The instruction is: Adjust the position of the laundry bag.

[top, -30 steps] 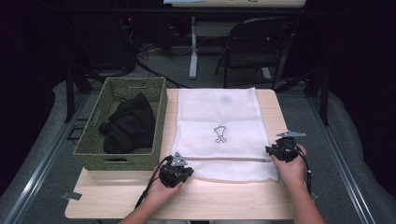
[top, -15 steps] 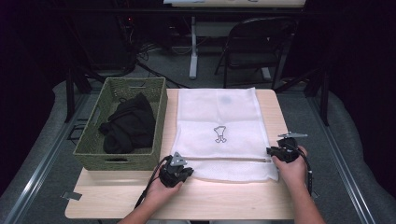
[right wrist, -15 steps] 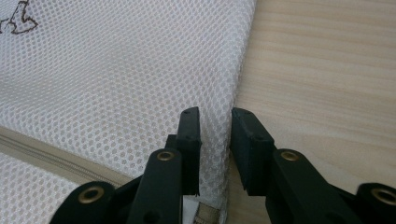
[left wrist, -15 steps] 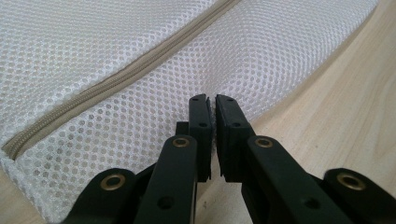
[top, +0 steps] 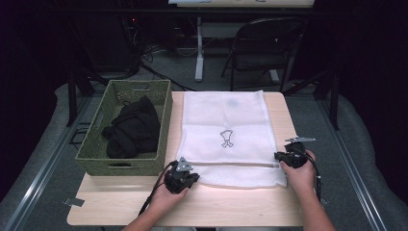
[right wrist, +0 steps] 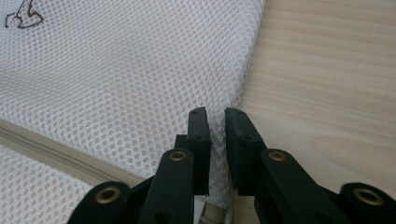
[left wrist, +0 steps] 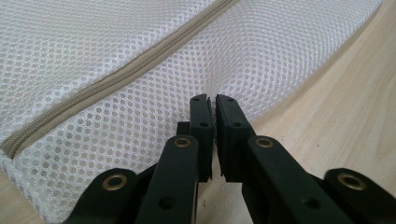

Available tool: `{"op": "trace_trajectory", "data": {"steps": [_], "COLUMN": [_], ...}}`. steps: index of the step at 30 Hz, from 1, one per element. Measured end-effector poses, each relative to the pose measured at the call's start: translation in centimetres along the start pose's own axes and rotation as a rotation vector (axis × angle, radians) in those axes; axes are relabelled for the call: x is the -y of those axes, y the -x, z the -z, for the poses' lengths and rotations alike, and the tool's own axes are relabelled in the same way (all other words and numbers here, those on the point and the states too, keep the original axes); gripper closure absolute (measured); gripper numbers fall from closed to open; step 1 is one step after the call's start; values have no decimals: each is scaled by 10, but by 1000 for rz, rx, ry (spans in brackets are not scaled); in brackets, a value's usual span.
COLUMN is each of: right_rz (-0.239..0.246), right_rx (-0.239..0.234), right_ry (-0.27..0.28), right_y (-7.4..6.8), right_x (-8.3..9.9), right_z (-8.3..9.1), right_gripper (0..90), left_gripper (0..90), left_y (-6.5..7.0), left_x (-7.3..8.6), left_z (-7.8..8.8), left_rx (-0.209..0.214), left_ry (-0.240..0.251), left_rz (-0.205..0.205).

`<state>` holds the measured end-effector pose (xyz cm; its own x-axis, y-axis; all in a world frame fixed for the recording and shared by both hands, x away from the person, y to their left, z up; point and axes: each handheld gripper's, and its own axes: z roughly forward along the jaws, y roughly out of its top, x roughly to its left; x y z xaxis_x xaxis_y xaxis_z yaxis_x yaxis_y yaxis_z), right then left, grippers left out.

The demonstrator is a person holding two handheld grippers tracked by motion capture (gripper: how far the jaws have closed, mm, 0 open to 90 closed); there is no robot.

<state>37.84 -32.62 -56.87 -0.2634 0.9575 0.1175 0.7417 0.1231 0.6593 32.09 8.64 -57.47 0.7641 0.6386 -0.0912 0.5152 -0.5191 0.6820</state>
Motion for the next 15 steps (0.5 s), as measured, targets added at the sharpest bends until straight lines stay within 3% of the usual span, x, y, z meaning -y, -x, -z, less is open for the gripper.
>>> {"op": "trace_trajectory", "data": {"steps": [5, 15], "right_rz": [12, 12], "right_rx": [-8, -27], "right_ry": [7, 19], "right_y": [-2, -2], "right_x": [-1, -2], "right_z": [2, 7], "right_gripper": [858, 866], "left_gripper": [864, 866], "left_y": [0, 0], "left_x": [0, 0], "left_z": [0, 1], "left_rx": [1, 8], "left_ry": [0, 0], "left_rz": [3, 14]}}
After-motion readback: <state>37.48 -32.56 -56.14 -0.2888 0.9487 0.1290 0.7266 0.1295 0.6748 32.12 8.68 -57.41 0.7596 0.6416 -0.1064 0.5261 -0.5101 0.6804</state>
